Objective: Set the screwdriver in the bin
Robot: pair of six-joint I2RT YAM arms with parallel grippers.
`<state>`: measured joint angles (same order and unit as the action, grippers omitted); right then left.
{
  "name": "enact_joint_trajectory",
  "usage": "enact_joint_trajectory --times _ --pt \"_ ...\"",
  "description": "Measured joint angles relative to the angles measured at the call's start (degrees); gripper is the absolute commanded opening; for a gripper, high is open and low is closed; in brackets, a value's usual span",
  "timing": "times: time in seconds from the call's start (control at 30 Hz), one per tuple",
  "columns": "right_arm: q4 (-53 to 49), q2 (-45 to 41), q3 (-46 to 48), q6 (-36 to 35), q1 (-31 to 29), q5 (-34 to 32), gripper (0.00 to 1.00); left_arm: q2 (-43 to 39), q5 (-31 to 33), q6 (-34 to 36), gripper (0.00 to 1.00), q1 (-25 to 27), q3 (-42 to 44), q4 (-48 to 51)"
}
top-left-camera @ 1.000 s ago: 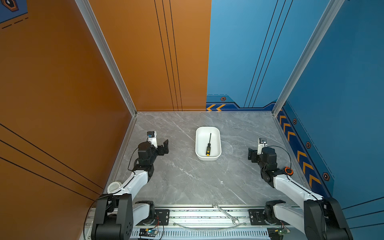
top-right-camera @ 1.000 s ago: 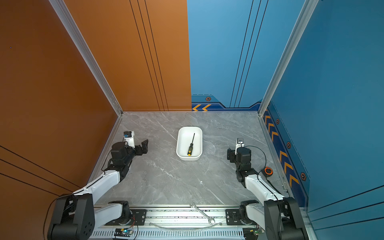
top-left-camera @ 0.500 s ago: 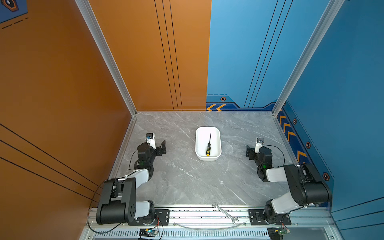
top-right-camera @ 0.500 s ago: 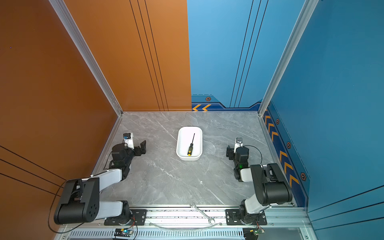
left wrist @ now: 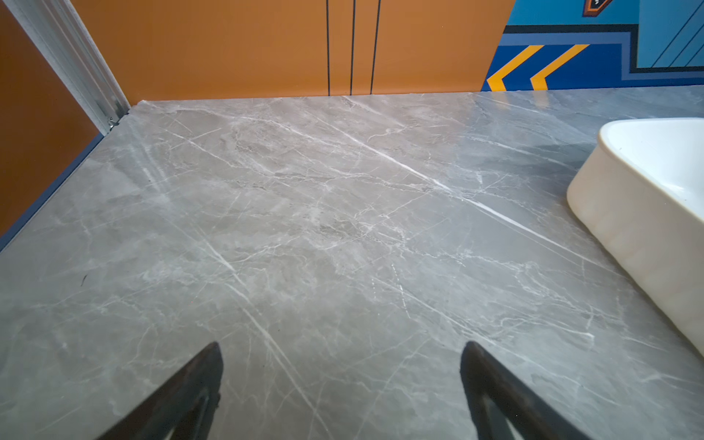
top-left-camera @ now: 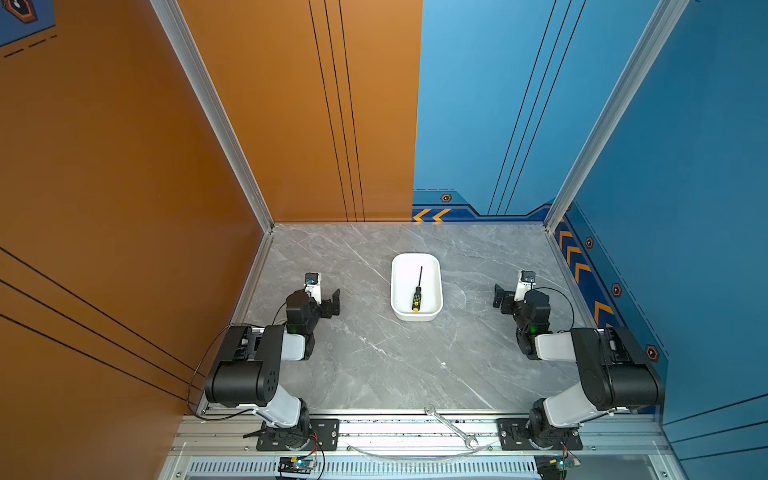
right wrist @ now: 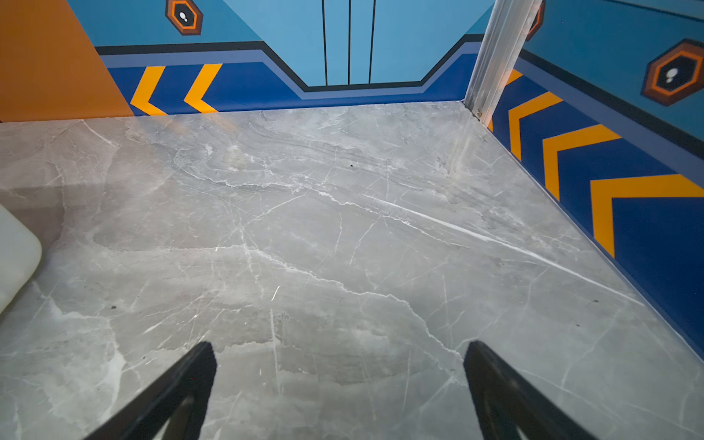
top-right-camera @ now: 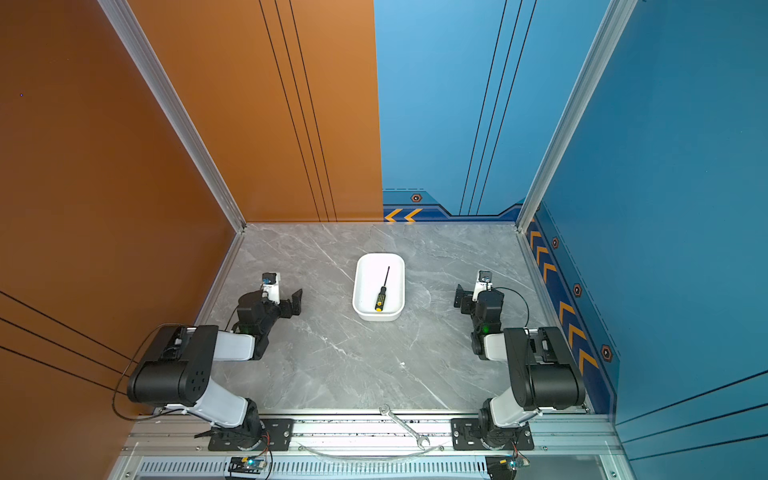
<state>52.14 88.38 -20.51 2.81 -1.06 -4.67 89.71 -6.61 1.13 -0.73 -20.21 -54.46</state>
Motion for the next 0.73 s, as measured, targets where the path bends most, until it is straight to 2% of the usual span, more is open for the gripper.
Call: enact_joint_trajectory --times 0.73 --pt "0.00 0.00 0.00 0.02 0.00 0.02 1.00 0.00 2.58 0.17 0.98 0.07 -0.07 0.00"
